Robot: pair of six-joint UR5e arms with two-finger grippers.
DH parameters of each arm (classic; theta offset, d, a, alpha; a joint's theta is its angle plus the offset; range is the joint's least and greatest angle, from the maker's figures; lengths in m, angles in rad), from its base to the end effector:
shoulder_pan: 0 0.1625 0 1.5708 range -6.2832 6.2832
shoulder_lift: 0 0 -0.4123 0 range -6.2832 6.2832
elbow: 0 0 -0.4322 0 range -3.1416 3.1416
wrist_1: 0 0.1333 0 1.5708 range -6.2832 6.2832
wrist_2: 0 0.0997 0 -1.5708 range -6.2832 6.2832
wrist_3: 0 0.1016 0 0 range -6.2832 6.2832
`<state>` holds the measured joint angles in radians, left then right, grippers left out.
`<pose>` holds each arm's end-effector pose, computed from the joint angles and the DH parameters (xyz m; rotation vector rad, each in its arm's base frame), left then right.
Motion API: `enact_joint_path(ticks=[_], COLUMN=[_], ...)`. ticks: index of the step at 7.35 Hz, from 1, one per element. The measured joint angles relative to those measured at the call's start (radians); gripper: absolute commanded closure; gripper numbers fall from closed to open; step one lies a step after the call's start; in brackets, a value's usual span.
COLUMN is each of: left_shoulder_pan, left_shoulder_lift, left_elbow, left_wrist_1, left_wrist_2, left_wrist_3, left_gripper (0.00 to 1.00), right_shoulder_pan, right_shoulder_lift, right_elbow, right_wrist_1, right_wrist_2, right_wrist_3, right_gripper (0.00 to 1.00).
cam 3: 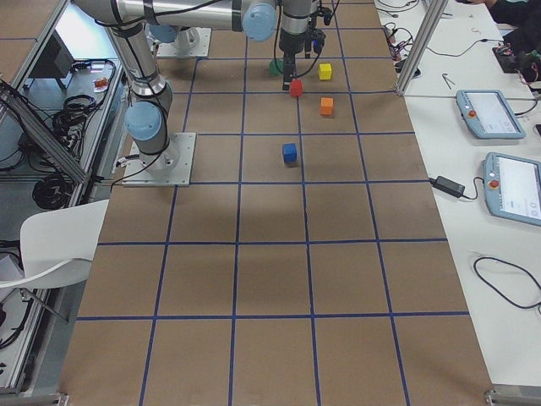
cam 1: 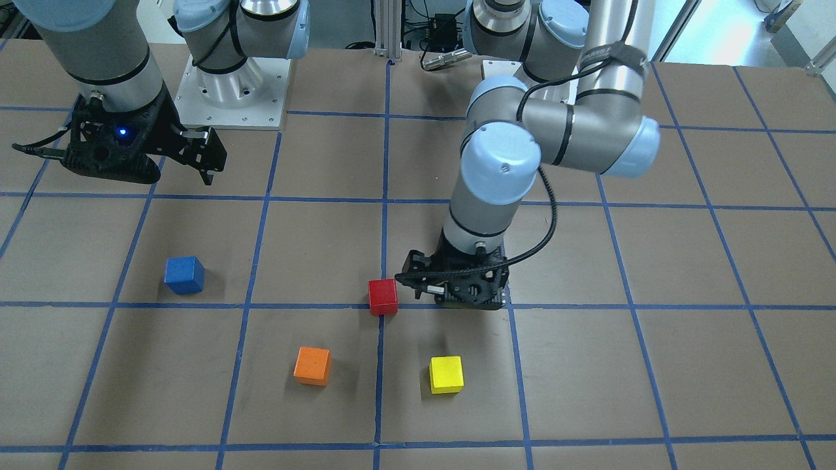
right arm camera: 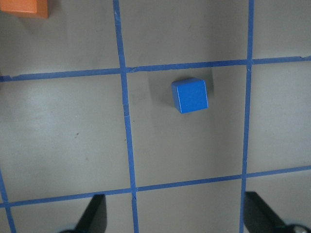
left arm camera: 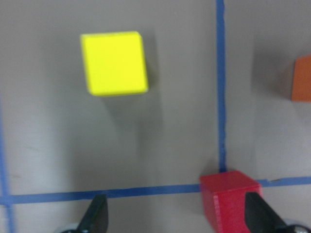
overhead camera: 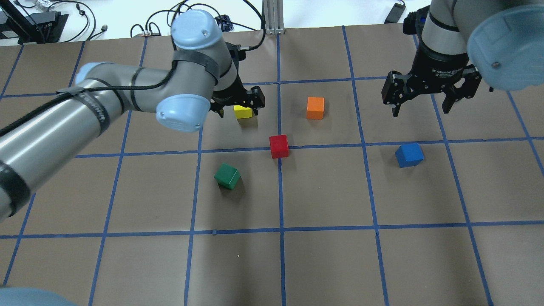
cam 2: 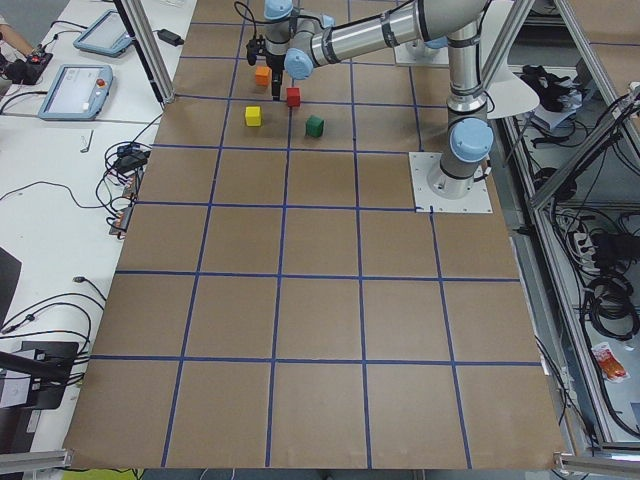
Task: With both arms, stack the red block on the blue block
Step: 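Raise the left gripper away while the right gripper moves toward the red cube, then lower the right gripper over the red cube and close on it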
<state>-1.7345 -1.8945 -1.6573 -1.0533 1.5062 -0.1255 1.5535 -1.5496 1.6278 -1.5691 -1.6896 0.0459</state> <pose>-0.2419 -0.6062 0.2909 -0.0637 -3.0581 0.1483 0.1121 -0.5330 0.4324 -0.0882 -3.0182 -0.1181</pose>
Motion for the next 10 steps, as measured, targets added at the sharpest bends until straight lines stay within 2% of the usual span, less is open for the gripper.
enact_joint_path(ticks=[2,3,5,7,10], left_shoulder_pan=[0.119,0.164,0.200,0.206,0.195], left_shoulder_lift=[0.144,0.208,0.316,0.357,0.332], left_elbow=[0.004,0.004,0.006,0.031,0.144], left_wrist_1=[-0.203,-0.292,-0.368,-0.394,-0.473], left_wrist_2=[0.005,0.009,0.029,0.066,0.098], left_wrist_3=[0.158,0.236,0.304,0.306,0.274], left_gripper=[0.00,0.00,0.00,0.00,0.00], right_shoulder_pan=[0.006,0.022,0.108,0.223,0.279], right_shoulder_lift=[-0.005,-0.003,0.056,0.163,0.275], right_elbow=[0.012,0.011,0.018,0.020,0.021], right_wrist_1=[-0.011,-0.034,-0.168,-0.334,-0.440], right_wrist_2=[0.018,0.057,0.101,0.110,0.154], right_wrist_3=[0.005,0.004,0.015,0.081,0.143], right_gripper=[0.00,0.00,0.00,0.00,0.00])
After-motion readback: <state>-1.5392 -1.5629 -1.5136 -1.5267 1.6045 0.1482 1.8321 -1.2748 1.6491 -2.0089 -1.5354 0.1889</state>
